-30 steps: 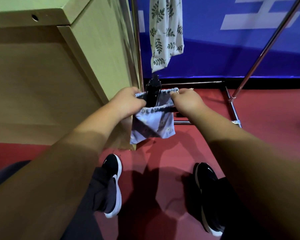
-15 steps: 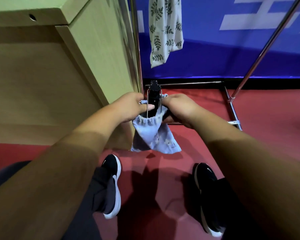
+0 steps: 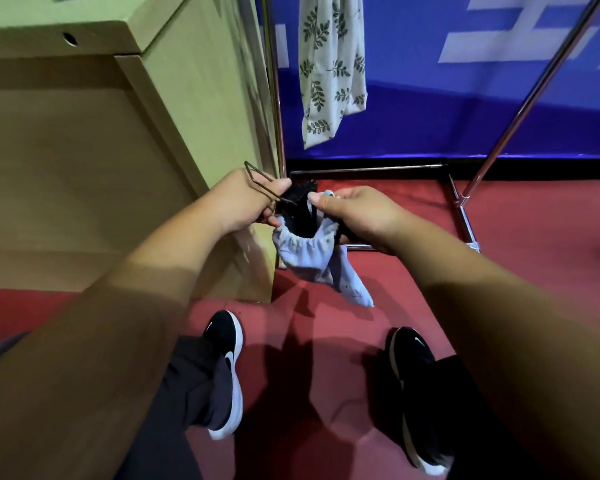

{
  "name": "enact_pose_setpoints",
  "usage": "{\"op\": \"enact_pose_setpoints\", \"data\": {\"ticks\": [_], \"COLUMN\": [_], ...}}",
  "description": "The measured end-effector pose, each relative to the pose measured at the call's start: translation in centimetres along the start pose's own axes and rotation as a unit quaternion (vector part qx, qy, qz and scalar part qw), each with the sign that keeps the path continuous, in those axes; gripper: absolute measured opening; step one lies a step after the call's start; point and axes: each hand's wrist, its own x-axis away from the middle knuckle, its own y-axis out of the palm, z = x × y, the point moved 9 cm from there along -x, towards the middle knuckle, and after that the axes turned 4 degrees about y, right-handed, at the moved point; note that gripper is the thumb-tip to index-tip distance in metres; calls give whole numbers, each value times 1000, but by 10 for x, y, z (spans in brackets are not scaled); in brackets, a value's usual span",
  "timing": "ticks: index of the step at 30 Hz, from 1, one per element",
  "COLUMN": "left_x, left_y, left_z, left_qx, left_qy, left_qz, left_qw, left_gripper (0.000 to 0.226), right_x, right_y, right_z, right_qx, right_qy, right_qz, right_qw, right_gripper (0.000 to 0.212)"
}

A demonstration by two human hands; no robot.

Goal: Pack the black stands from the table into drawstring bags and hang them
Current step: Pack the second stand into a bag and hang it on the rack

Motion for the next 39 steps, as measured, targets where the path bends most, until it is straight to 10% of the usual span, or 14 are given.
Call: {"op": "enact_pose_setpoints", "data": {"ticks": [6,12,21,29,39], "left_x": [-1,4,14,-2,-15], "left_y": [-9,-21,-46,-26,18], "left_z": [29,41,35,6,6], "left_qx": [-375,-459,-83,197,318], "left_qy": [121,166,104,-70,-95], "left_qz": [19,105,264,217,103], "left_qw": [919,866,955,953,938], "left_gripper": [24,29,27,34,33], "right_x": [-4,-4,3,7,25], "right_y": [-6,-5,-22,-68,-95], "right_z": [4,8,7,1,-10], "right_qx": [15,16,63,405,331], "right_qy": [58,62,44,-11,-9], "right_qz": [29,36,70,217,299], "right_qw": [998,997,995,888,895], "right_gripper": [24,21,23,42,27]}}
